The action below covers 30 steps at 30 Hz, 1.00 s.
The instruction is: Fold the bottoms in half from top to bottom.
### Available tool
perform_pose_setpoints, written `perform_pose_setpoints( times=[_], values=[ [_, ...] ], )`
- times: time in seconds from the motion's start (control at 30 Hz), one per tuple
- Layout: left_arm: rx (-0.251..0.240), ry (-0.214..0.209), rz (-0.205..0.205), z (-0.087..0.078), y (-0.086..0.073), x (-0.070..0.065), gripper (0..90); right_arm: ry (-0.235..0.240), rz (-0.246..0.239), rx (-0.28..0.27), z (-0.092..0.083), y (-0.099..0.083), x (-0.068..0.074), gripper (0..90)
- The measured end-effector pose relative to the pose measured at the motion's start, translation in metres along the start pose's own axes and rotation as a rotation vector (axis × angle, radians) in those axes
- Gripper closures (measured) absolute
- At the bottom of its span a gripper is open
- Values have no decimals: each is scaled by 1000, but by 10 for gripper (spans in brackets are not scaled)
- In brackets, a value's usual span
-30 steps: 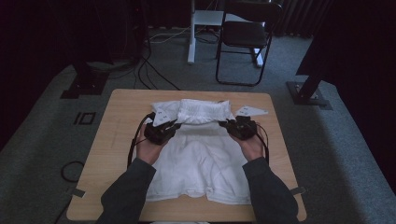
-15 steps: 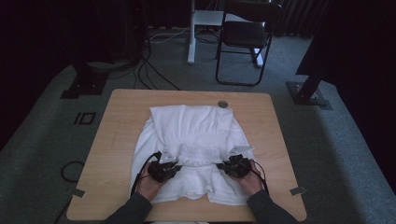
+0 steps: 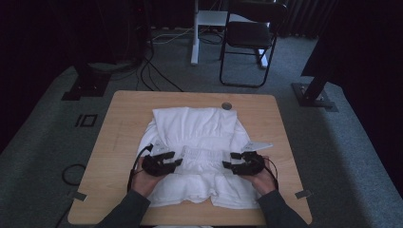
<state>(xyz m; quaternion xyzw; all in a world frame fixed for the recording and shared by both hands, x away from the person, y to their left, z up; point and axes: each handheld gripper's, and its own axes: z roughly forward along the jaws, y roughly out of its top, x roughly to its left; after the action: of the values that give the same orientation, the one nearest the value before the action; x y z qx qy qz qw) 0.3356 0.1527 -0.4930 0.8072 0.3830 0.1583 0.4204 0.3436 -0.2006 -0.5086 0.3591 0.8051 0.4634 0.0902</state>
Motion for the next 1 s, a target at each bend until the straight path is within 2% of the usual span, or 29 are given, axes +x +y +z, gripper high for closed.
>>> perform_pose_setpoints(
  times=[0.03, 0.07, 0.1, 0.13, 0.17, 0.2, 0.23, 0.27, 0.3, 0.37, 0.4, 0.43, 0.47, 0.5, 0.53, 0.63, 0.67, 0.7, 0.73, 0.77, 0.8, 0.83, 0.87, 0.93, 1.0],
  values=[
    [4, 3, -10, 3, 5, 5, 652, -22, 21, -19, -1, 5, -3, 496],
    [15, 13, -17, 7, 9, 8, 747, -36, 37, -19, -1, 9, -7, 655],
    [39, 43, -24, 15, 12, 10, 818, -51, 48, -10, 3, 12, -11, 765],
    [64, 65, -31, 21, 13, 11, 870, -75, 55, 2, 9, 15, -15, 838],
    [97, 51, -53, 35, 14, 15, 900, -95, 59, 17, 15, 16, -18, 878],
    [97, 51, -53, 35, 14, 15, 900, -129, 68, 54, 28, 18, -24, 886],
    [121, 46, -53, 46, 13, 15, 900, -129, 68, 54, 28, 18, -24, 886],
    [132, 11, -61, 60, 9, 14, 900, -149, 77, 114, 49, 18, -29, 874],
    [131, 0, -50, 64, 6, 13, 900, -152, 77, 142, 56, 16, -31, 865],
    [130, 1, -43, 66, 4, 11, 900, -139, 87, 161, 62, 15, -33, 862],
    [117, -8, -47, 63, 0, 8, 898, -92, 101, 156, 64, 11, -32, 851],
    [117, -8, -47, 63, 0, 8, 892, -92, 101, 156, 64, 11, -32, 851],
    [101, -21, -29, 56, -4, 4, 884, -57, 84, 130, 56, 10, -26, 831],
    [101, -21, -29, 56, -4, 4, 876, -57, 84, 130, 56, 10, -26, 831],
    [86, -27, -2, 48, -8, -3, 861, -39, 61, 113, 47, 9, -21, 808],
    [68, -45, 16, 40, -13, -9, 843, -11, 46, 92, 37, 7, -16, 794],
    [72, -64, 35, 35, -19, -16, 837, 31, 32, 84, 28, 5, -11, 784],
    [72, -64, 35, 35, -19, -16, 829, 31, 32, 84, 28, 5, -11, 784],
    [77, -81, 61, 31, -25, -22, 822, 65, -5, 92, 22, 2, -4, 763],
    [77, -81, 61, 31, -25, -22, 815, 65, -5, 92, 22, 2, -4, 763],
    [74, -83, 73, 29, -28, -24, 809, 60, -43, 88, 16, 1, 2, 761],
    [74, -83, 73, 29, -28, -24, 808, 60, -43, 88, 16, 1, 2, 761],
    [65, -77, 68, 30, -26, -24, 808, 24, -65, 70, 13, 4, 5, 760],
    [55, -90, 53, 32, -23, -24, 802, 11, -58, 51, 15, 10, 7, 759],
    [57, -96, 56, 34, -22, -25, 801, 12, -57, 46, 16, 12, 7, 760]
  ],
)
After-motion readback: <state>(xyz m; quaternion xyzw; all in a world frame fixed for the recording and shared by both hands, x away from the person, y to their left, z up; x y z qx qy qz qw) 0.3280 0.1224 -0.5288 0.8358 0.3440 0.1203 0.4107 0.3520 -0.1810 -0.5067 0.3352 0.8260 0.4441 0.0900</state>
